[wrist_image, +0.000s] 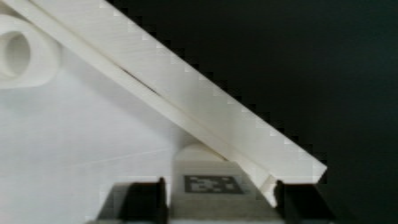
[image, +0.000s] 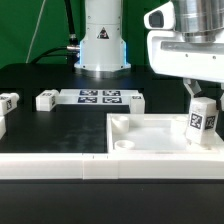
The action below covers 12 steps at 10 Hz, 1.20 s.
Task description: Assemble one leg
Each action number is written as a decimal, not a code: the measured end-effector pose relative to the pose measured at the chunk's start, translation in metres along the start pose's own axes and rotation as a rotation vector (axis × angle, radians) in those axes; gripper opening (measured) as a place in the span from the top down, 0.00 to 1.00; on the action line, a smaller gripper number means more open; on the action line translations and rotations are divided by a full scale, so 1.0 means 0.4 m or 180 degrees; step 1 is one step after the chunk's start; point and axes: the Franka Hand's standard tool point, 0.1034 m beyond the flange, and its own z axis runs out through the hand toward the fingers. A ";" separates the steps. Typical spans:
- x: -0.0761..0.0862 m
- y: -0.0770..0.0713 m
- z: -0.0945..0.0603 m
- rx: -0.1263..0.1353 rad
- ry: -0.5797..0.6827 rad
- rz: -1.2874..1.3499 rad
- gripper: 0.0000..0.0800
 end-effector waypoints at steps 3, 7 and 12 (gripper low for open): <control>0.007 -0.003 0.003 0.0094 0.0011 -0.0114 0.40; 0.021 0.009 0.000 -0.0023 0.0067 -0.1712 0.19; 0.039 -0.008 0.003 -0.0373 0.0239 -0.3656 0.19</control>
Offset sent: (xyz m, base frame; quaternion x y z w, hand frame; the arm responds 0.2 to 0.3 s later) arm -0.0029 -0.0043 -0.0048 0.0046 0.0109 -0.0377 0.9992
